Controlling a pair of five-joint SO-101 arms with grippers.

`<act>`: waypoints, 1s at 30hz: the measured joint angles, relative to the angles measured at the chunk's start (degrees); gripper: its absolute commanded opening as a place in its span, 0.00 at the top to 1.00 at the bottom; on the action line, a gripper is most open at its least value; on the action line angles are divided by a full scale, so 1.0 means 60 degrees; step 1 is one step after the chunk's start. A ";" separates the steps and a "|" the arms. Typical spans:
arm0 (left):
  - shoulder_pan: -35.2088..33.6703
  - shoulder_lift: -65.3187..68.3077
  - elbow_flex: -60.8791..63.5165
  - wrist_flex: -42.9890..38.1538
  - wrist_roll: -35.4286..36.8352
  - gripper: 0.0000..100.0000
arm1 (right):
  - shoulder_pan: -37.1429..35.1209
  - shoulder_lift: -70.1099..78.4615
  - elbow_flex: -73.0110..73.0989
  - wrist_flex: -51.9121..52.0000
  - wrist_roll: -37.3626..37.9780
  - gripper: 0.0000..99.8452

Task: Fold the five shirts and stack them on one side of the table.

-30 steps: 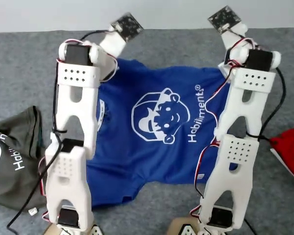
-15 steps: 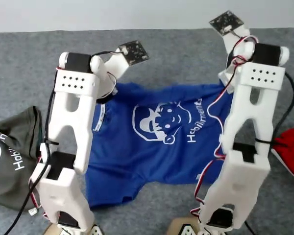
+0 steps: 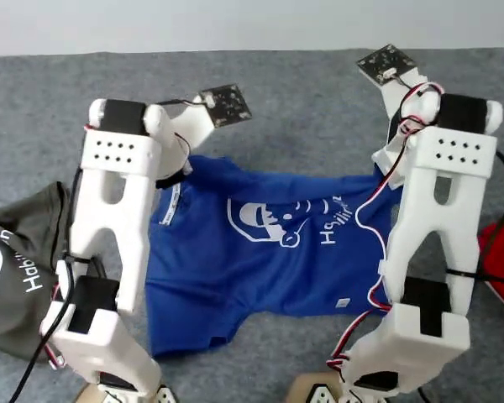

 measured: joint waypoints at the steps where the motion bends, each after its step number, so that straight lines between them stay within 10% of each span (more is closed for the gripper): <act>1: -0.0088 -0.0044 -0.0220 -0.0015 0.0220 0.99 | 0.0000 -0.0088 0.0000 -0.0264 -0.0015 0.99; 14: -0.0806 -0.0059 -0.3604 -0.1905 0.1875 0.99 | -0.0015 -0.0454 0.0000 -0.4264 -0.0044 0.99; 30: -0.0806 -0.0059 -0.3692 -0.3033 0.0322 0.99 | -0.0029 0.0586 0.0000 -0.5568 -0.0044 0.99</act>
